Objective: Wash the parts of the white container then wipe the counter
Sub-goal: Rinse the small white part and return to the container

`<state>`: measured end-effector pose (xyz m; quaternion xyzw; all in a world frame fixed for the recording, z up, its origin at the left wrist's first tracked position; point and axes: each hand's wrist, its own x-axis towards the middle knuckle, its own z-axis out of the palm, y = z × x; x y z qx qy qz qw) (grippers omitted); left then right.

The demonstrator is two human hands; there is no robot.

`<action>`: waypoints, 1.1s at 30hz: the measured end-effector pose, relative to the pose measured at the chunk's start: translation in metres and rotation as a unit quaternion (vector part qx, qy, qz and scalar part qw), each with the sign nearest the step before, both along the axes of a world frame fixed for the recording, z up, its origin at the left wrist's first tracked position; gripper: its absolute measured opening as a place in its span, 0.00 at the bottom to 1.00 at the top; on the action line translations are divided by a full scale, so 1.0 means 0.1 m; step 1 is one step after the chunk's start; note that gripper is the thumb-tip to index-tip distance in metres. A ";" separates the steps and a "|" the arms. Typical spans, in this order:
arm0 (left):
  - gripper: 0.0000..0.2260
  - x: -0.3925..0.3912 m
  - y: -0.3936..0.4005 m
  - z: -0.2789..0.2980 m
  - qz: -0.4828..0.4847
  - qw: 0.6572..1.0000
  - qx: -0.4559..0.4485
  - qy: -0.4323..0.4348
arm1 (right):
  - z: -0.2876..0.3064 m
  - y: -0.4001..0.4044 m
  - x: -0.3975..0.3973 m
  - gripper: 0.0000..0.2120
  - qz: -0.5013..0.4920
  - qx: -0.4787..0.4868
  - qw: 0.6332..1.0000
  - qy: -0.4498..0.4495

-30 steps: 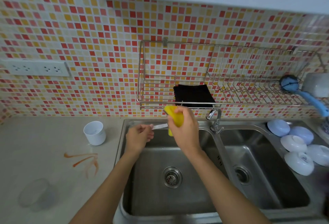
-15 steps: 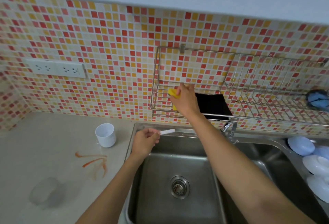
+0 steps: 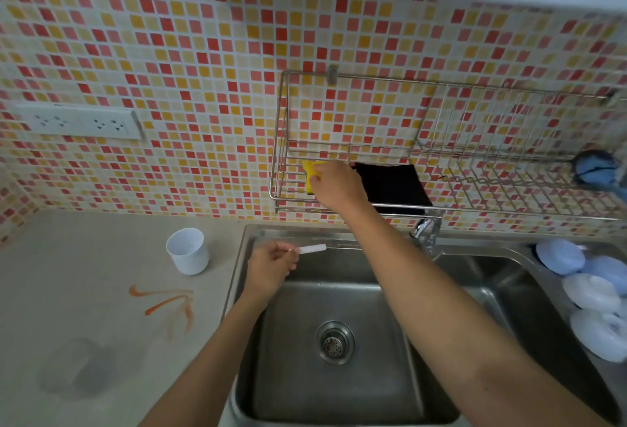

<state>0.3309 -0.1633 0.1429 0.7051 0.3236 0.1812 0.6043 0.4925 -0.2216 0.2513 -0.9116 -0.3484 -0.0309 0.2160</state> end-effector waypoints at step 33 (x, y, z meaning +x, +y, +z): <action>0.05 1.44 -1.30 -0.30 -0.085 0.996 -0.024 0.033 | -1.84 -2.43 1.28 0.12 -0.236 0.065 0.953 0.176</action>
